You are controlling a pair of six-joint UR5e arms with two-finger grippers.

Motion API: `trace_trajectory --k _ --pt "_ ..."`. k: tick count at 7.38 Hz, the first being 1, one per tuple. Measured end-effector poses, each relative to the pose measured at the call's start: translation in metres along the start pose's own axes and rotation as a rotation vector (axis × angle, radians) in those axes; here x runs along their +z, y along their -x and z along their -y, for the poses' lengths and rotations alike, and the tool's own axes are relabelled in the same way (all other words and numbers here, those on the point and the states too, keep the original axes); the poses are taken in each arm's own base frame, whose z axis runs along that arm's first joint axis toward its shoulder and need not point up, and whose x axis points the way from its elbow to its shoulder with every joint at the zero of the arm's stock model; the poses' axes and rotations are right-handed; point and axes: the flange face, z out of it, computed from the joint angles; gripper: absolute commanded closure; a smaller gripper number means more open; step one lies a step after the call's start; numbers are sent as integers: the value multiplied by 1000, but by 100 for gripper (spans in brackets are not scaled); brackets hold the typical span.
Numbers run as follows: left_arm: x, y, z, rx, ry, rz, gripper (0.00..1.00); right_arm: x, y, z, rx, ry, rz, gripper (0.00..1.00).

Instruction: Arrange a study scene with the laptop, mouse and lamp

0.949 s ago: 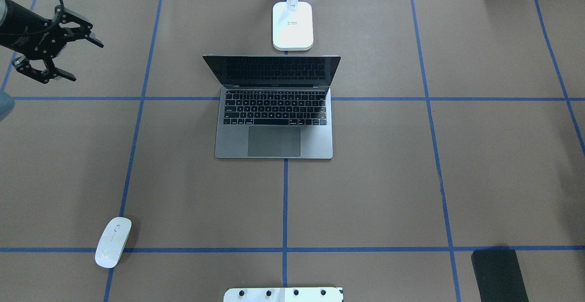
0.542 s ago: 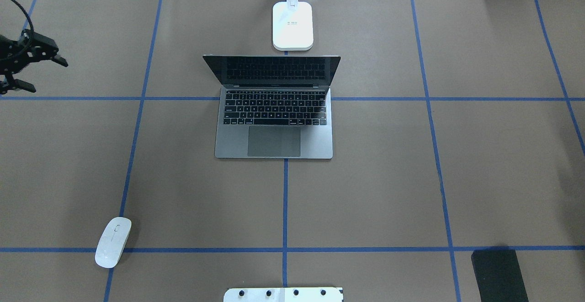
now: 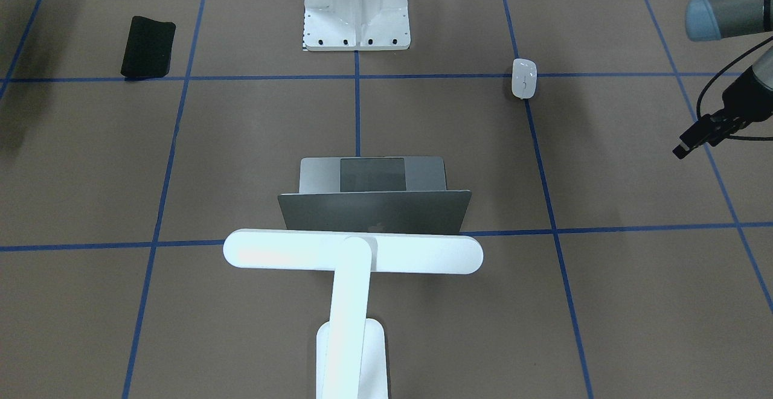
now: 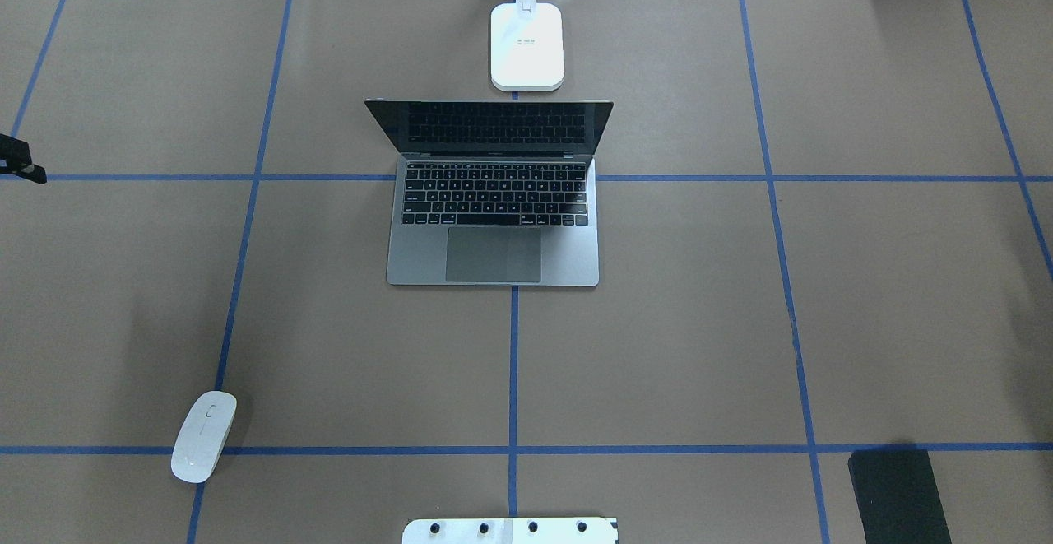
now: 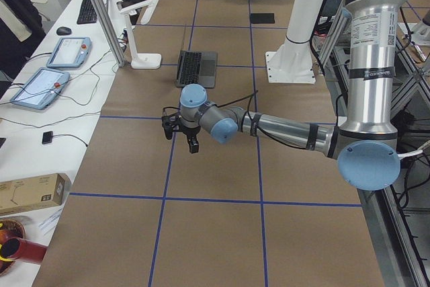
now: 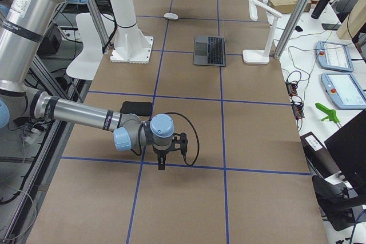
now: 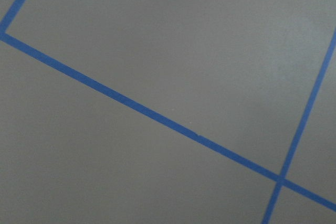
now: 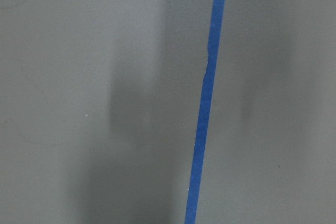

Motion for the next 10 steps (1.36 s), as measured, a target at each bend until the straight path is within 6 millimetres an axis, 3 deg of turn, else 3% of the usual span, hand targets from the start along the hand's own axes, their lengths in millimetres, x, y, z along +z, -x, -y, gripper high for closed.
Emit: trace_trajectory --k 2,4,6,10 --pt "-6 27 -11 76 0 17 0 3 -2 1 5 3 -1 0" --pt "-24 34 -30 102 -9 10 0 -5 7 4 21 -12 10 0" --pt "-39 36 -47 110 -13 4 0 -24 29 8 16 -42 42 0" --pt "-41 49 -59 147 -6 10 0 -31 46 -11 68 -28 162 3"
